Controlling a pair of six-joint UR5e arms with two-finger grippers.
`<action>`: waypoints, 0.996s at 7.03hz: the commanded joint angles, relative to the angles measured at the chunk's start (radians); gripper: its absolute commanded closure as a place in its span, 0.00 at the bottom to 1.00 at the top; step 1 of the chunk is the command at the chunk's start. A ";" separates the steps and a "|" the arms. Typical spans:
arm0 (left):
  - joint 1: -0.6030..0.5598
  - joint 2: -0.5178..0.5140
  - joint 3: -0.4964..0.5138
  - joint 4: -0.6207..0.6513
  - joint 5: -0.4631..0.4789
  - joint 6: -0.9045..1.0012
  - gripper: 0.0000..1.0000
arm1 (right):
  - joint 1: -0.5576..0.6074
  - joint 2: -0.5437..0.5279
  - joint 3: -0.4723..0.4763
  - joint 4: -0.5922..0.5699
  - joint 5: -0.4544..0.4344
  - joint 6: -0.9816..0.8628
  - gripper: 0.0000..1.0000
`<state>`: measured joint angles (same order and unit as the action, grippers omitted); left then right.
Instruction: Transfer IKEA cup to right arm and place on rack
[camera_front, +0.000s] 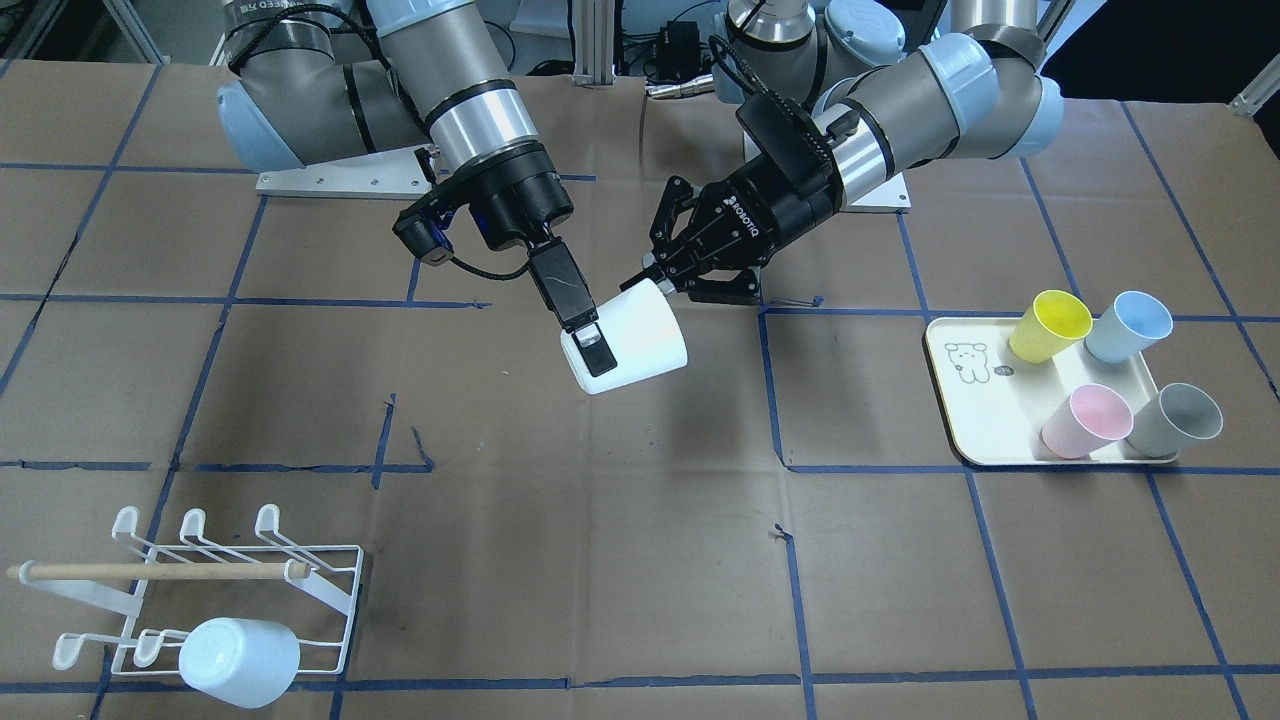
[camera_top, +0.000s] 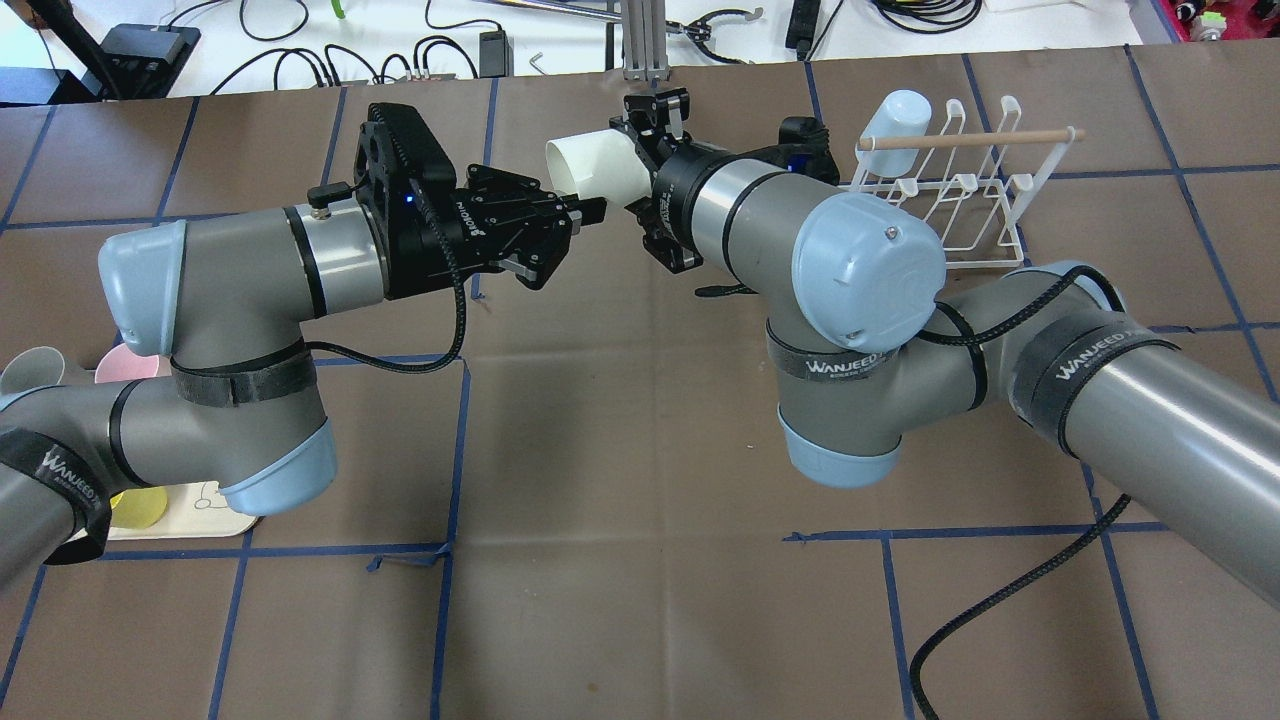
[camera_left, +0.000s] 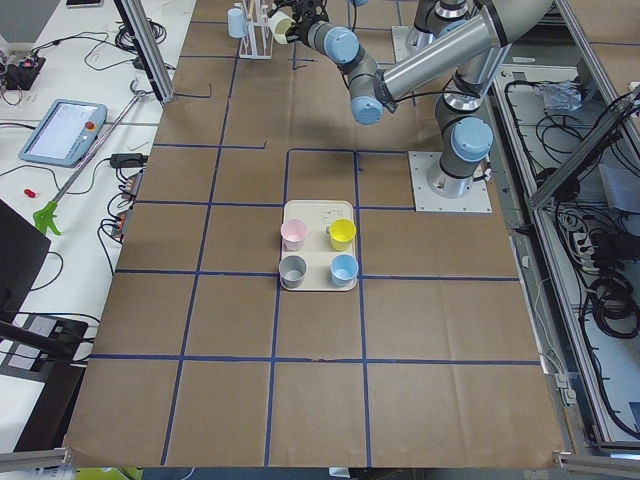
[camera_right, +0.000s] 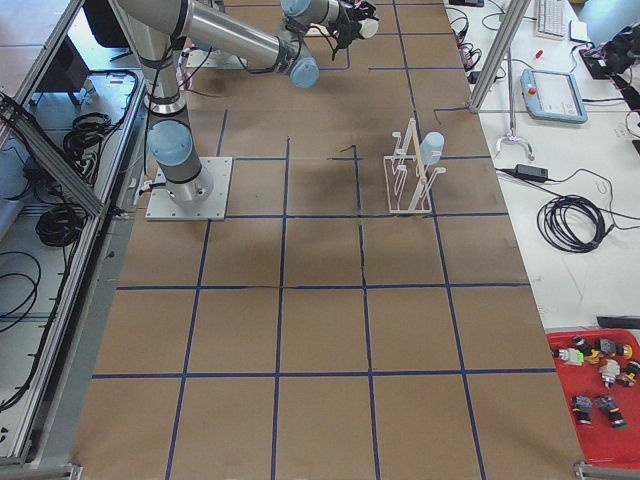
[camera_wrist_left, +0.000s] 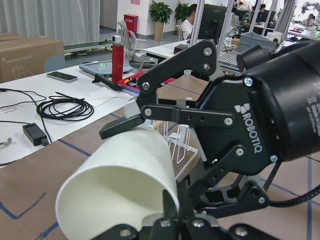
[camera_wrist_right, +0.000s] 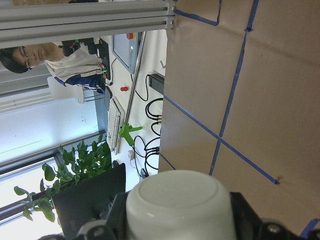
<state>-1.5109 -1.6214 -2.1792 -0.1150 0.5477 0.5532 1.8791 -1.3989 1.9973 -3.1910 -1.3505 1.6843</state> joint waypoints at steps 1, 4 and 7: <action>0.000 0.000 0.007 0.001 0.001 0.002 0.84 | 0.000 0.000 0.000 -0.003 0.001 0.000 0.43; 0.001 -0.005 0.007 0.000 -0.005 -0.006 0.07 | 0.000 0.000 0.000 -0.003 0.001 -0.002 0.52; 0.017 0.005 0.009 0.000 0.011 -0.001 0.01 | 0.000 0.000 0.000 -0.003 0.001 -0.002 0.61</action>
<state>-1.5032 -1.6204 -2.1716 -0.1151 0.5479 0.5505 1.8791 -1.3990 1.9972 -3.1937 -1.3499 1.6828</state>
